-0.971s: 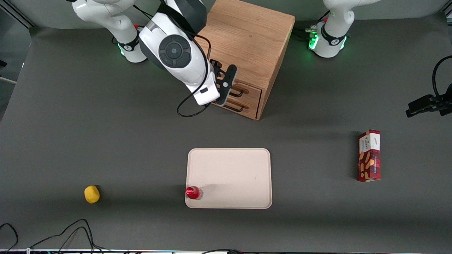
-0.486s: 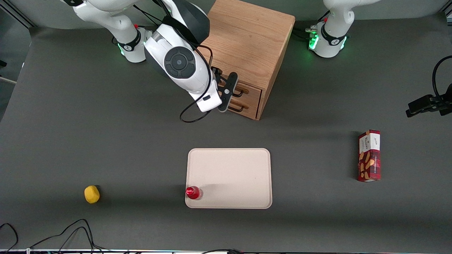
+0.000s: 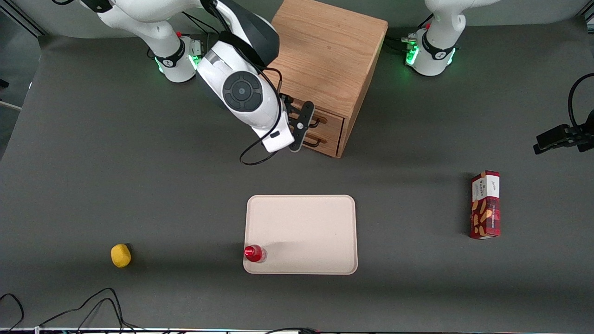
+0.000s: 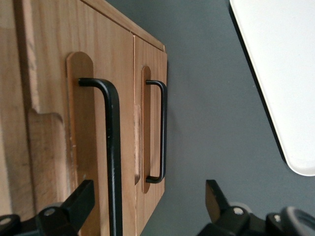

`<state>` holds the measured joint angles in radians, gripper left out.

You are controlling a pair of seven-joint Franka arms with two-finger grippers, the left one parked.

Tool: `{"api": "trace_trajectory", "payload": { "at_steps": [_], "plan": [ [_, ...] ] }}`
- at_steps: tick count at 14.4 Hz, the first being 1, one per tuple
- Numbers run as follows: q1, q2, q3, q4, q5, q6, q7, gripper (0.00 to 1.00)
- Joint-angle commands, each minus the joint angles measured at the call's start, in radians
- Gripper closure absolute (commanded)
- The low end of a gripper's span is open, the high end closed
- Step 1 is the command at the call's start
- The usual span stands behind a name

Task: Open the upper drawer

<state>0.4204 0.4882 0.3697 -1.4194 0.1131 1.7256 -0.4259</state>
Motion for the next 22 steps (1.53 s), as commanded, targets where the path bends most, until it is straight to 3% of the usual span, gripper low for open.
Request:
{"api": "trace_trajectory", "payload": {
  "at_steps": [1, 22],
  "plan": [
    [0.003, 0.0, 0.011, -0.038, -0.018, 0.045, -0.019, 0.0],
    [-0.011, 0.046, 0.006, -0.036, -0.081, 0.115, -0.022, 0.0]
  ]
}}
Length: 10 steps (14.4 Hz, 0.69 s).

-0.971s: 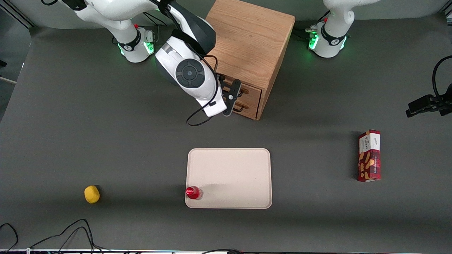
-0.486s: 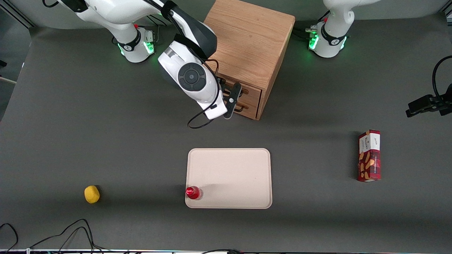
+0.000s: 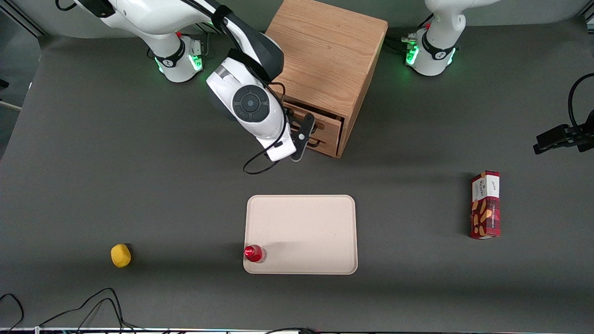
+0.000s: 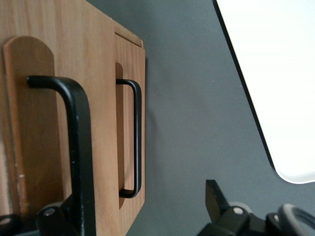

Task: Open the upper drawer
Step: 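Pull the upper drawer handle outward from the cabinet with the right gripper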

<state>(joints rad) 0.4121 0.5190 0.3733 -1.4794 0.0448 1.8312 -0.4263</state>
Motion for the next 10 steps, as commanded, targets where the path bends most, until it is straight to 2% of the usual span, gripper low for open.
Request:
{"api": "trace_trajectory", "payload": {
  "at_steps": [1, 10],
  "plan": [
    [-0.012, 0.018, 0.001, 0.031, -0.013, 0.01, -0.026, 0.0],
    [-0.036, 0.038, -0.01, 0.071, -0.014, 0.01, -0.075, 0.0]
  ]
}}
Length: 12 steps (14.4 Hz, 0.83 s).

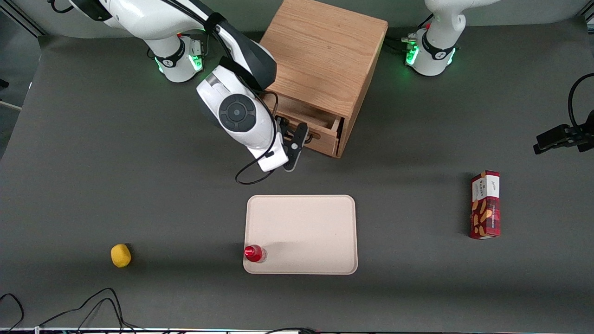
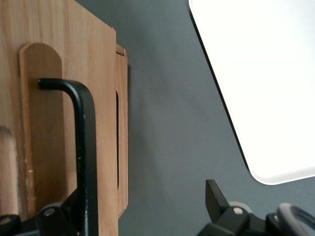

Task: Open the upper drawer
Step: 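Pull the upper drawer handle outward from the cabinet with the right gripper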

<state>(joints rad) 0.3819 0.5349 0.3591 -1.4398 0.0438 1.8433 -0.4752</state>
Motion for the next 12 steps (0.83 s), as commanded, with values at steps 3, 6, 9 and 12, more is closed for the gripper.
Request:
{"api": "trace_trajectory", "payload": {
  "at_steps": [3, 6, 9, 12],
  "plan": [
    [-0.009, 0.045, 0.003, 0.062, -0.015, -0.001, -0.028, 0.0],
    [-0.011, 0.06, -0.023, 0.088, -0.013, -0.001, -0.065, 0.0],
    [-0.015, 0.068, -0.031, 0.102, -0.013, -0.001, -0.069, 0.0],
    [-0.018, 0.086, -0.035, 0.122, -0.013, -0.001, -0.071, 0.0]
  ]
}}
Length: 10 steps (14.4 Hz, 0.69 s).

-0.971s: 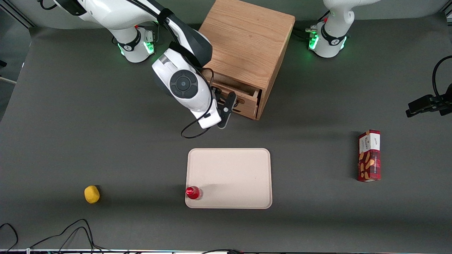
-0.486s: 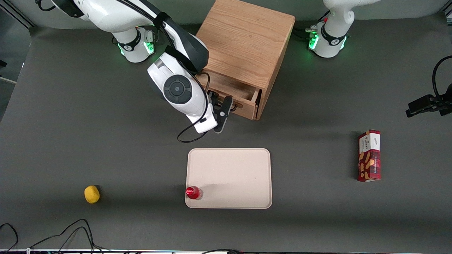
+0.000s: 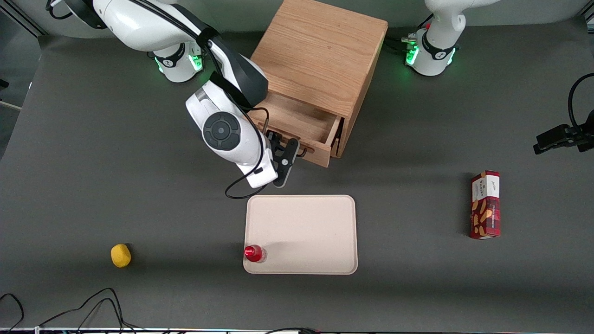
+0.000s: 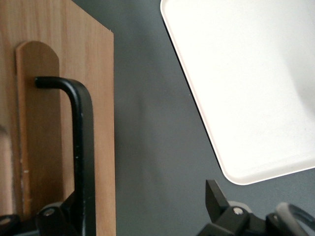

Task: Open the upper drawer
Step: 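Pull the upper drawer handle outward from the cabinet with the right gripper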

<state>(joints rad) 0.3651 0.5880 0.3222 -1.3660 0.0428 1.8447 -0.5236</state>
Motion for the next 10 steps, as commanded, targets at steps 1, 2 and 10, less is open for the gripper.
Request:
{"api": "trace_trajectory", "payload": {
  "at_steps": [1, 2, 10],
  "plan": [
    [-0.008, 0.036, 0.0, 0.057, -0.012, -0.002, -0.022, 0.0],
    [-0.008, 0.041, -0.009, 0.062, -0.012, -0.002, -0.024, 0.0],
    [-0.024, 0.045, -0.02, 0.084, -0.012, -0.001, -0.059, 0.0]
  ]
}}
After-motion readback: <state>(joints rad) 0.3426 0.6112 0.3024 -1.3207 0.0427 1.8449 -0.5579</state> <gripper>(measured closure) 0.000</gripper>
